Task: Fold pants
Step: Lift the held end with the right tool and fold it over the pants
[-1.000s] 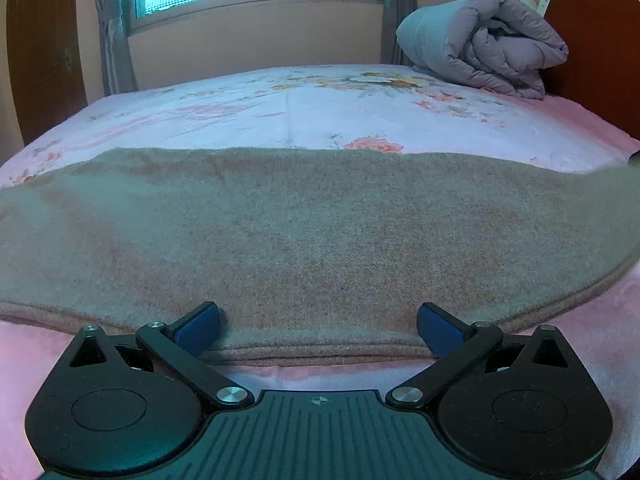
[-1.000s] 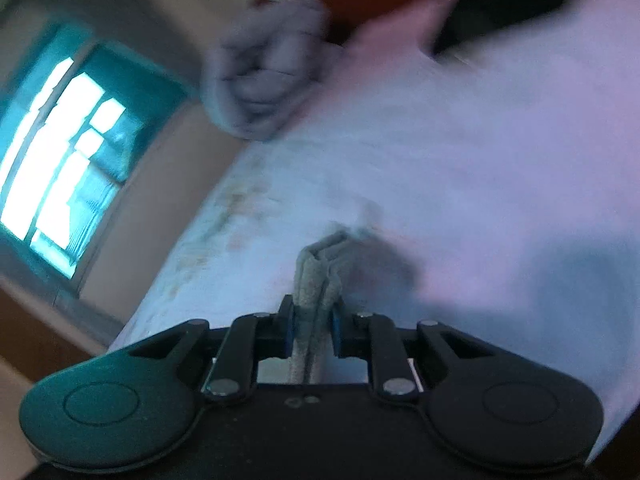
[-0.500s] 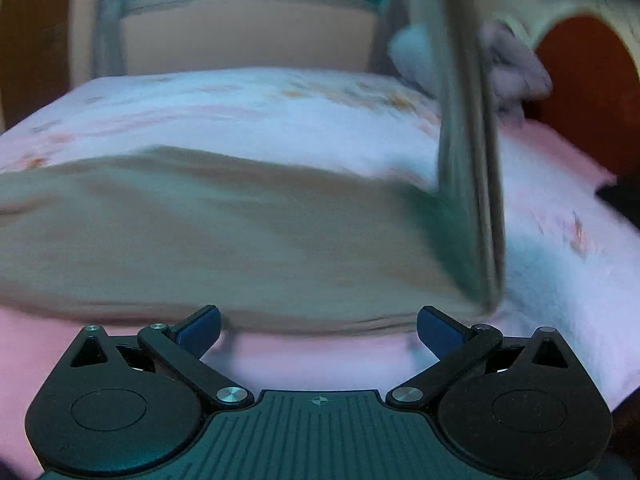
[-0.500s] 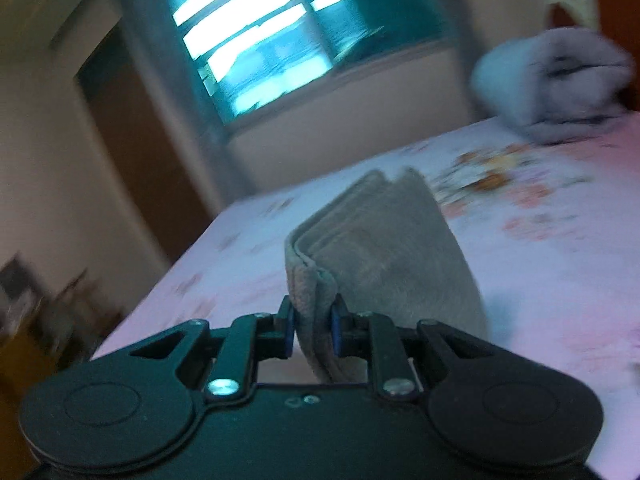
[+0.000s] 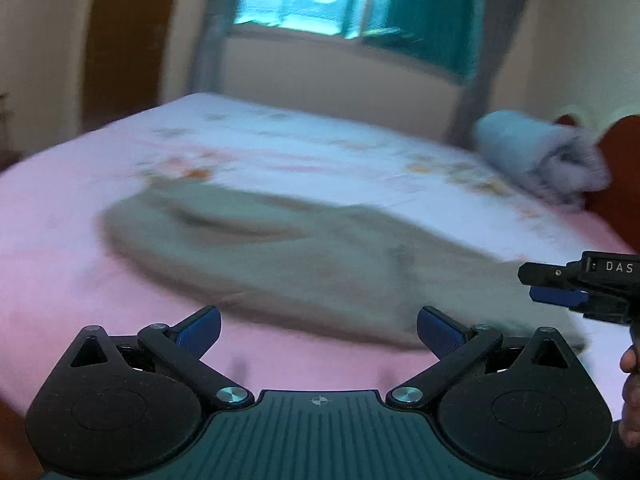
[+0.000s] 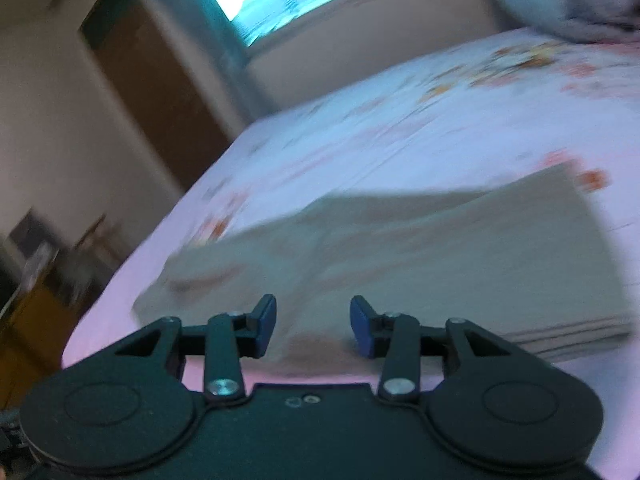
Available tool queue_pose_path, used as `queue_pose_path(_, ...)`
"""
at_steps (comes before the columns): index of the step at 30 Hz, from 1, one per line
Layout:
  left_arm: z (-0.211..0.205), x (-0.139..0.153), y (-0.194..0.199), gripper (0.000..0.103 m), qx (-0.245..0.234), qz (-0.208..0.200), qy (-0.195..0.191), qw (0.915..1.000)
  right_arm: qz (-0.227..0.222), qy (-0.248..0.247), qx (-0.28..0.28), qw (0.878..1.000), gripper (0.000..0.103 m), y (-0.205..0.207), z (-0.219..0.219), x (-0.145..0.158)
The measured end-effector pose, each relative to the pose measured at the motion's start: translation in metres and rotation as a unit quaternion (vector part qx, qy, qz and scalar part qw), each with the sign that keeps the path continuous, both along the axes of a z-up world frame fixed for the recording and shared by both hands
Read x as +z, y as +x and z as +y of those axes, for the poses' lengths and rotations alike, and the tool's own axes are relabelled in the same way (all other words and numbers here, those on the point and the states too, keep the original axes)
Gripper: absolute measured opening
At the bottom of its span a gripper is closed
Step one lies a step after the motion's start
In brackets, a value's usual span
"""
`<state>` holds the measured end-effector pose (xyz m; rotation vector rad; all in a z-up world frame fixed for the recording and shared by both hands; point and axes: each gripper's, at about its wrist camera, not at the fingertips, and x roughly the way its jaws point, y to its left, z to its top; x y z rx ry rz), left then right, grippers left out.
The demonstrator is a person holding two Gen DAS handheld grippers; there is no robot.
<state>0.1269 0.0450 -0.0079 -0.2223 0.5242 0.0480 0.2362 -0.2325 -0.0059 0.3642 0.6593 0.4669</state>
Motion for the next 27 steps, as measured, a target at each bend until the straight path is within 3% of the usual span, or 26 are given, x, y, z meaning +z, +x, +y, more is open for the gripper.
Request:
queue_pose_path(4, -0.033, -0.013, 0.05, 0.103, -0.068, 0.007, -0.062, 0.9957, -0.007, 0.006, -0.08, 0.997, 0.036, -0.004, -0.067, 0.011)
queue_pose_path(6, -0.045, -0.024, 0.075, 0.102, -0.077, 0.044, -0.079, 0.9929, 0.001, 0.017, -0.113, 0.993, 0.036, -0.006, -0.093, 0.01)
queue_pose_path(11, -0.059, -0.032, 0.081, 0.091, -0.078, 0.036, -0.13, 0.9878, 0.003, 0.028, -0.154, 0.988, 0.037, -0.02, -0.133, -0.002)
queue_pose_path(15, -0.063, -0.05, 0.086, 0.081, -0.067, 0.071, -0.137, 0.9857, 0.009, 0.042, -0.156, 0.987, 0.037, -0.02, -0.139, -0.018)
queue_pose_path(18, -0.064, -0.05, 0.091, 0.075, -0.058, 0.072, -0.129, 0.9873, 0.012, 0.048, -0.153, 0.987, 0.037, -0.021, -0.144, -0.025)
queue_pose_path(27, -0.068, -0.041, 0.096, 0.072, -0.054, 0.085, -0.113, 0.9884, 0.022, 0.059, -0.154, 0.986, 0.037, -0.029, -0.147, -0.036)
